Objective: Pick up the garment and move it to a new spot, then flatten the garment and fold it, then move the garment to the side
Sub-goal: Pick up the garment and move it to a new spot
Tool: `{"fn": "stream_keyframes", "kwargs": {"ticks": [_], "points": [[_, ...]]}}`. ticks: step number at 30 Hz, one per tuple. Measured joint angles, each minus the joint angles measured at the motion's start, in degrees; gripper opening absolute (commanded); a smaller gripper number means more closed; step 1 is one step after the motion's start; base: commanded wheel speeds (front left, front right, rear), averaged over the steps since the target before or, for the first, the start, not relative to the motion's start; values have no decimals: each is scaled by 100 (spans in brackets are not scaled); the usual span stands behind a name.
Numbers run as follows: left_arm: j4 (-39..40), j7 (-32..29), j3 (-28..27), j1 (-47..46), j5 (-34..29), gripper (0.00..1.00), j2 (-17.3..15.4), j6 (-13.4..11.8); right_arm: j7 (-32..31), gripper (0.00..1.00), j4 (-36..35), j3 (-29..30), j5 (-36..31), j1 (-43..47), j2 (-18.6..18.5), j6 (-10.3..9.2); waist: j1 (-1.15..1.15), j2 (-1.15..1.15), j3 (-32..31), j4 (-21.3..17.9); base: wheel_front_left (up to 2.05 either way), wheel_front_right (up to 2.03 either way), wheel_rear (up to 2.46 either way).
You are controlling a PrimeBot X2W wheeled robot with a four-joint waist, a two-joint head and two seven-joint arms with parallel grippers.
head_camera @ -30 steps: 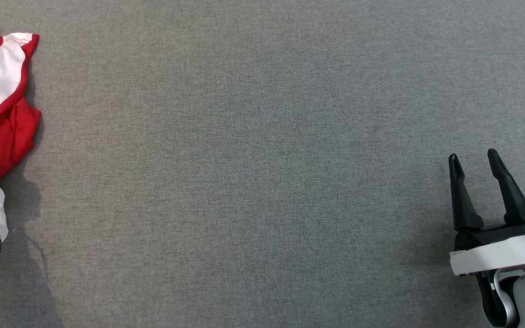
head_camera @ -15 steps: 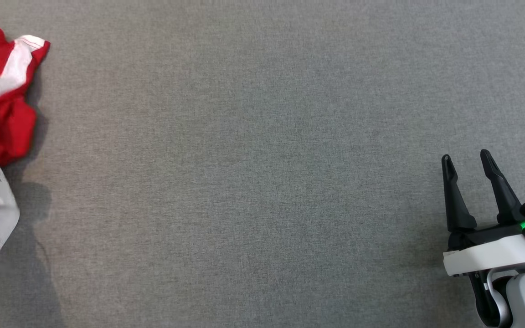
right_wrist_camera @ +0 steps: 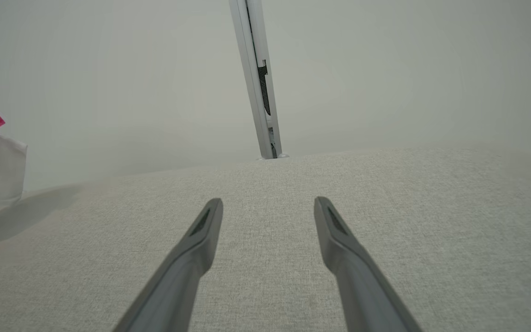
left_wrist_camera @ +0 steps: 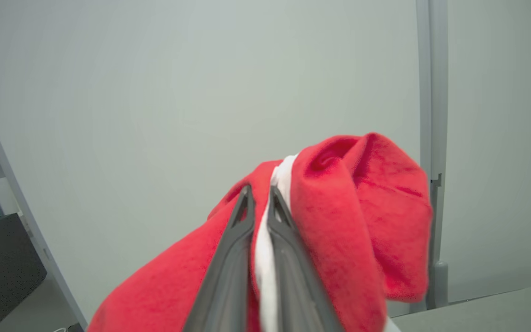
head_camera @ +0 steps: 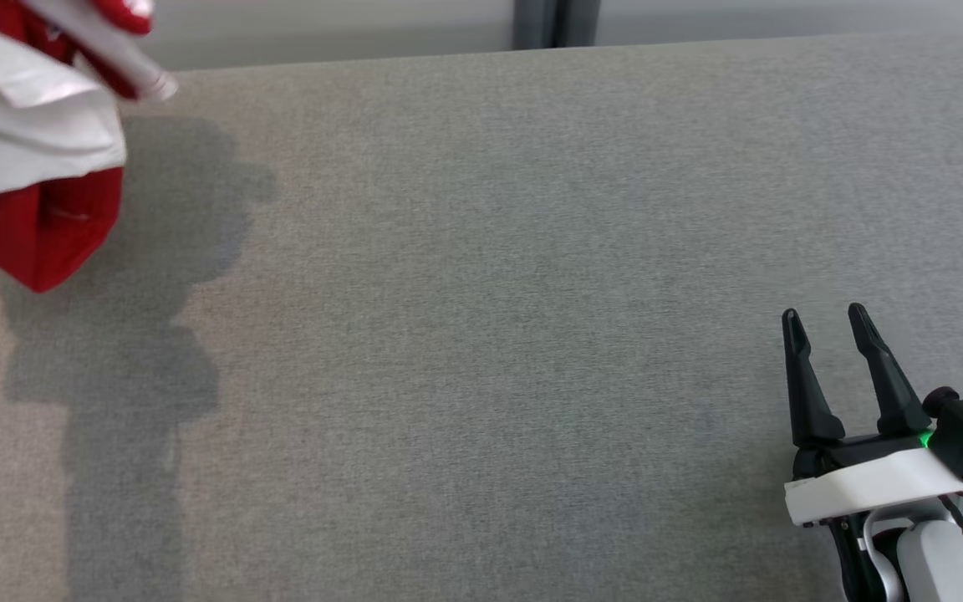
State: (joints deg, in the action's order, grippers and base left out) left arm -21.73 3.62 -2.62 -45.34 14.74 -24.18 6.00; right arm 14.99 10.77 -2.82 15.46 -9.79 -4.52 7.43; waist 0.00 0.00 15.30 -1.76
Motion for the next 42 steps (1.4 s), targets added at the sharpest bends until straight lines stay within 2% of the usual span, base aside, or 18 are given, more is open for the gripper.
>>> {"fn": "stream_keyframes", "kwargs": {"ticks": [3,8,15,20,23,32,33,34,38,42], "points": [[554,-198,249,-83,22,0,76,27,0,100,64,-12,47,37,59,0,0,0,-77,-138,0,0,0],[1250,-599,740,-358,82,0,457,57,0,100,127,-40,132,81,127,0,0,0,-190,-452,0,0,0],[1418,-765,1467,-285,108,0,1147,56,0,100,186,-58,222,152,166,0,0,0,-288,-974,0,0,0],[1162,-603,1758,224,165,0,1564,-3,0,100,238,-21,307,218,168,0,0,0,-319,-1275,0,0,0],[878,-387,1827,647,253,0,1708,-67,0,100,260,-51,328,214,174,0,0,0,-295,-1409,0,0,0],[-438,260,2080,1631,297,0,1866,-134,0,100,302,-73,369,196,172,0,0,0,-168,-1559,0,0,0],[-571,370,2113,1672,302,91,1896,-125,0,100,304,-65,368,190,172,0,0,0,-161,-1551,0,0,0],[-689,466,2158,1678,296,100,1911,-109,0,100,303,-66,365,185,172,0,0,0,-159,-1534,0,0,0],[-872,924,2208,1603,224,100,1954,-108,0,100,289,0,244,187,175,0,0,0,-200,-1398,0,0,0],[-632,1122,2039,1463,179,100,1973,-218,0,100,256,66,174,236,175,0,0,0,-305,-1198,0,0,0]]}}
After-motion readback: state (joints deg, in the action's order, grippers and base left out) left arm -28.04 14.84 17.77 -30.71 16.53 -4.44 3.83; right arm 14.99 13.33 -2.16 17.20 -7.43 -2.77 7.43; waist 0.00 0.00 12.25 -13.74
